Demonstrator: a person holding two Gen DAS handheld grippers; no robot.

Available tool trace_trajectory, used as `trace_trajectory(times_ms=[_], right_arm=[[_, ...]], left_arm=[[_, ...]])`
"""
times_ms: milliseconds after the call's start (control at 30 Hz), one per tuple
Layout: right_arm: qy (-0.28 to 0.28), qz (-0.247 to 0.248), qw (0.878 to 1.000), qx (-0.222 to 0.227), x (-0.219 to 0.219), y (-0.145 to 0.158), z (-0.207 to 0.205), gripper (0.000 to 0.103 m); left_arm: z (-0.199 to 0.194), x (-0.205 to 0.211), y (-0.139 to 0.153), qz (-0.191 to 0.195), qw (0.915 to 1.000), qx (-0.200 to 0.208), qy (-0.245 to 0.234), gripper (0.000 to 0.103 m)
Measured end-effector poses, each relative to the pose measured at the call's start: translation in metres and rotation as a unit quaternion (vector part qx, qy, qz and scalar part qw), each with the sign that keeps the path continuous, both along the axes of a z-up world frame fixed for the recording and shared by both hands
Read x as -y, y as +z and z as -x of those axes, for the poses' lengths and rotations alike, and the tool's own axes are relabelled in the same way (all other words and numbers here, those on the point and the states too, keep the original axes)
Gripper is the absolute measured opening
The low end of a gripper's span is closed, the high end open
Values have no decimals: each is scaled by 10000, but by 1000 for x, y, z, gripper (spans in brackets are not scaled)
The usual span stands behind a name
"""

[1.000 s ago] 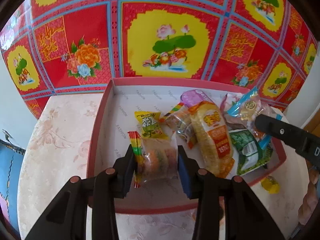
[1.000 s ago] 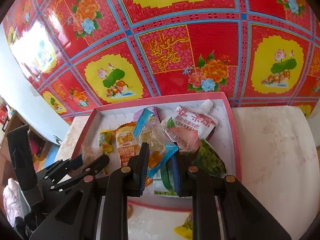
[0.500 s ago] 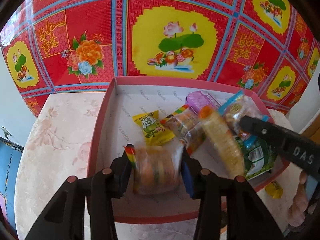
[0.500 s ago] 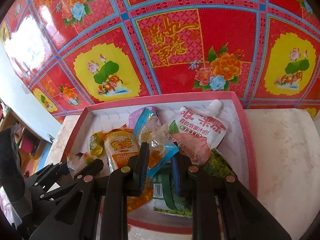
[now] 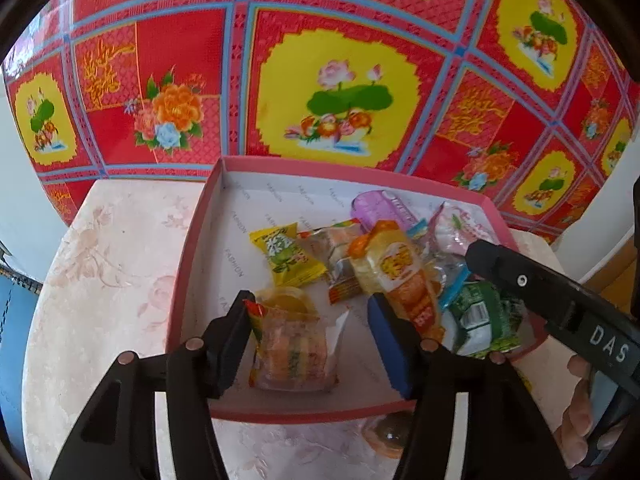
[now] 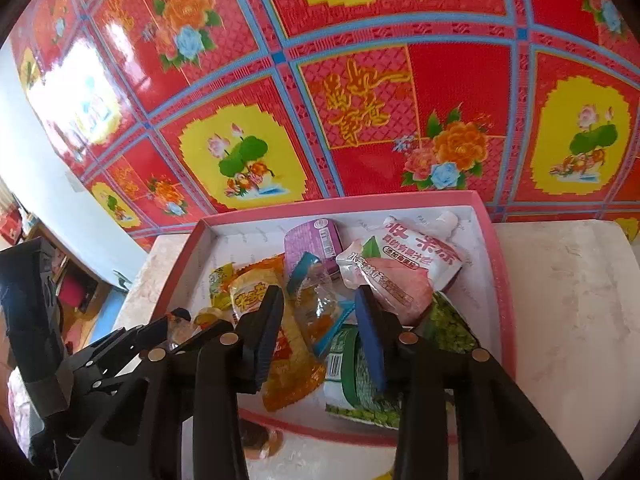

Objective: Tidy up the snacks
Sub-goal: 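Open the left tool on the rainbow pack while the right tool releases the blue-edged bag, then move the left tool to the brown round candy while the right tool moves to the yellow pack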

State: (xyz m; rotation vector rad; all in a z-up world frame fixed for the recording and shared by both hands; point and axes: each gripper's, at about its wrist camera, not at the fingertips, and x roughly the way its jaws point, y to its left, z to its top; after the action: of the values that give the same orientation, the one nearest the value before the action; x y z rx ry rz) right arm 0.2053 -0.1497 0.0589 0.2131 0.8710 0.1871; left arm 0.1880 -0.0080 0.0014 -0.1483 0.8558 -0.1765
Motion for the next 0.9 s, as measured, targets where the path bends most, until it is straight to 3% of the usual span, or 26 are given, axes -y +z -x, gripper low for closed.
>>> trace_trajectory(times_ms=[167, 567, 900], right_arm=[[-36, -35, 10000, 61, 7, 8, 16, 45], [-204, -93, 9995, 213, 30, 23, 53, 46], [-431, -73, 9990, 80, 46, 11, 77, 46]], left_arm=[[9, 4, 12, -12, 9999, 125, -65, 63], [27, 6, 26, -135, 9995, 282, -25, 63], [42, 10, 33, -140, 9992, 356, -70, 63]])
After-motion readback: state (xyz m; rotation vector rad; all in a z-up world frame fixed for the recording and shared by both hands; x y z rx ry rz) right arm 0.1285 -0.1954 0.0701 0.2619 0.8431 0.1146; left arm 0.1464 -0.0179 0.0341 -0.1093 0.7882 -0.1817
